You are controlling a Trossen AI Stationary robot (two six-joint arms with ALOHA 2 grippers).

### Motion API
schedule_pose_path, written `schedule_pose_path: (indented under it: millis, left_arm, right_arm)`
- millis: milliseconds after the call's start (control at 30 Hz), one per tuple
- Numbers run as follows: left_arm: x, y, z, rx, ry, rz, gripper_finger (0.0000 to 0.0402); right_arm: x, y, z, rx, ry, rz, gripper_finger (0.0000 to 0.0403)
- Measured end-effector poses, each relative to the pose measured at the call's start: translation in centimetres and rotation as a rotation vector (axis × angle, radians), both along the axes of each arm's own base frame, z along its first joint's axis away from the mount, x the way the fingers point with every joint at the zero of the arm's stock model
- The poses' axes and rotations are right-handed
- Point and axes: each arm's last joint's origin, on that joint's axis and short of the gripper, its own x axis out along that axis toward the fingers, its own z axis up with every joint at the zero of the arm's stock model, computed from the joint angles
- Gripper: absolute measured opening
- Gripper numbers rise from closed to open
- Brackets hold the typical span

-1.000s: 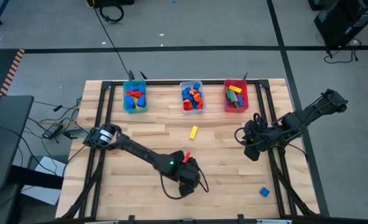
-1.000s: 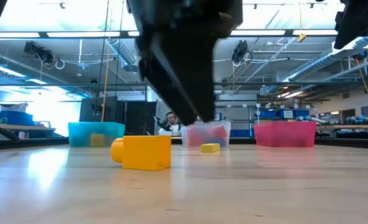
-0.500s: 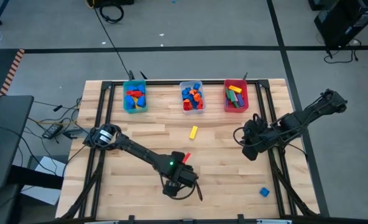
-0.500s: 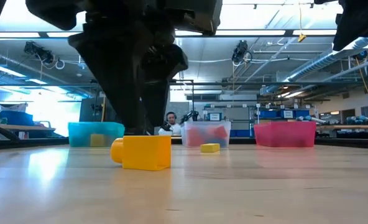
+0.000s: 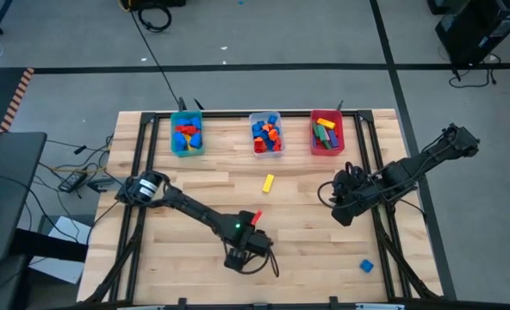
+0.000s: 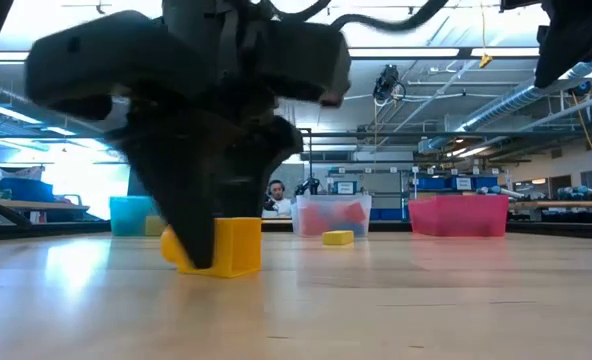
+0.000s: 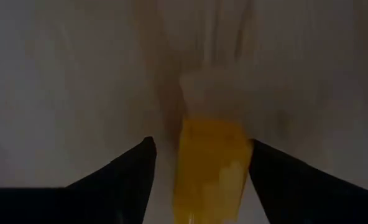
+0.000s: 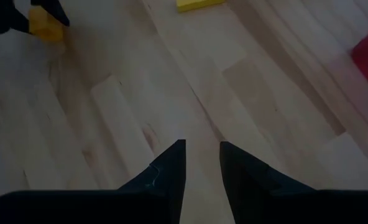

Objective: Sort blocks by size
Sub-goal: Put the yellow 1 stud game piece into the blue bin

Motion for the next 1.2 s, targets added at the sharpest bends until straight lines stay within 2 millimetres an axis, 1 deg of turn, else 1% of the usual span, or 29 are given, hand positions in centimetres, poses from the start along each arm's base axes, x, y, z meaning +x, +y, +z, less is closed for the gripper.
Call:
schedule_pose_path:
  millis: [67,133,300,400,467,600,733,800,867,967,1133,1200]
  left_arm:
    - [0.4,-0.1,0.1,-0.013,-0.041,0.014,0.024]
    - [0.4,-0.1,0.1,-0.015,-0.04,0.033,0.0215]
    - [0.2,0.9,0.1,-0.032,0.009,0.192,0.0132]
    - [0.2,1.5,0.2,-0.056,0.04,0.214,0.0132]
    - [0.2,1.9,0.7,-0.074,0.04,0.226,0.0132]
    - [-0.3,3.6,3.5,-0.092,0.014,0.261,0.0132]
    - [-2.0,6.7,6.7,-0.007,-0.027,0.321,0.0132]
    - [-3.5,8.7,8.4,0.044,-0.059,0.366,0.0132]
    - [-5.3,11.0,9.7,0.064,-0.084,0.422,0.0132]
    - [-8.4,14.9,10.7,0.065,-0.13,0.54,0.0132]
    - [-14.0,21.2,11.5,0.107,-0.202,0.813,0.0132]
    - [-15.9,23.5,11.6,0.135,-0.235,0.925,0.0132]
  right_arm:
    - [0.0,0.1,0.0,0.0,0.001,0.007,0.0112]
    - [0.0,0.1,0.0,-0.003,0.003,0.014,0.0112]
    - [0.0,0.1,0.0,-0.015,0.006,0.039,0.0112]
    - [0.0,0.1,0.0,-0.023,0.01,0.059,0.0112]
    - [0.0,0.1,0.0,-0.027,0.011,0.071,0.0112]
    - [0.0,0.1,0.0,-0.032,0.015,0.093,0.0112]
    - [0.0,0.1,0.0,-0.035,0.011,0.104,0.0112]
    - [0.1,0.1,0.0,-0.033,0.007,0.104,0.0112]
    - [0.1,0.2,0.1,-0.028,-0.002,0.103,0.0112]
    - [0.3,0.2,0.1,-0.022,-0.018,0.096,0.0112]
    - [0.5,0.0,0.2,-0.003,-0.037,0.043,0.0112]
    - [0.7,-0.2,0.2,0.011,-0.046,0.011,0.0112]
